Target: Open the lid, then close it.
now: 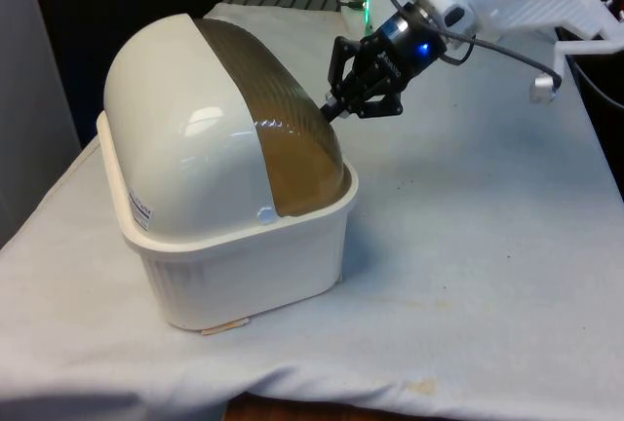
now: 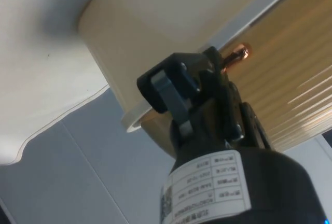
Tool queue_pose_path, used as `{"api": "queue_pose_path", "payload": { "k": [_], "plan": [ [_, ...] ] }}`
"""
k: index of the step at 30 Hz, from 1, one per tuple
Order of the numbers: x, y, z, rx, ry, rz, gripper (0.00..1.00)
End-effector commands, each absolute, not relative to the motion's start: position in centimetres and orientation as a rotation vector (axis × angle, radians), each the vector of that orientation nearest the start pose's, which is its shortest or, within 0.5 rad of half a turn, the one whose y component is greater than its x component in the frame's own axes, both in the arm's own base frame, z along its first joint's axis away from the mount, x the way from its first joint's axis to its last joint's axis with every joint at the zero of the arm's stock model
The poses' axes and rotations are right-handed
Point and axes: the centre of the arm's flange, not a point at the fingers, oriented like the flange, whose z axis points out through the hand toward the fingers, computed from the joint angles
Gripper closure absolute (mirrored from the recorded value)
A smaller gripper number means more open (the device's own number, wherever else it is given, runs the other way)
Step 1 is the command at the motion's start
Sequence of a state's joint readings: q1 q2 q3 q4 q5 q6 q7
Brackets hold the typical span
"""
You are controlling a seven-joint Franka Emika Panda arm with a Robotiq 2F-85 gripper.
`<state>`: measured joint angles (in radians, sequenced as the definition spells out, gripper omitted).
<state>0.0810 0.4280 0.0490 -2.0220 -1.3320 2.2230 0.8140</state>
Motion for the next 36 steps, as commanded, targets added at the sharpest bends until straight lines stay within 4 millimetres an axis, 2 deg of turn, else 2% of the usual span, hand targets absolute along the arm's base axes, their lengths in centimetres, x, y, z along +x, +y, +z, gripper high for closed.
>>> {"api": "queue_pose_path", "payload": {
  "k": [1,17,36],
  "plan": [
    [59.4,4.6,23.6,2.207,0.341,0.308,1.0],
    [59.9,4.4,24.5,2.192,0.307,0.322,1.0],
    [61.0,3.3,28.4,2.145,0.229,0.364,1.0]
  ]
}}
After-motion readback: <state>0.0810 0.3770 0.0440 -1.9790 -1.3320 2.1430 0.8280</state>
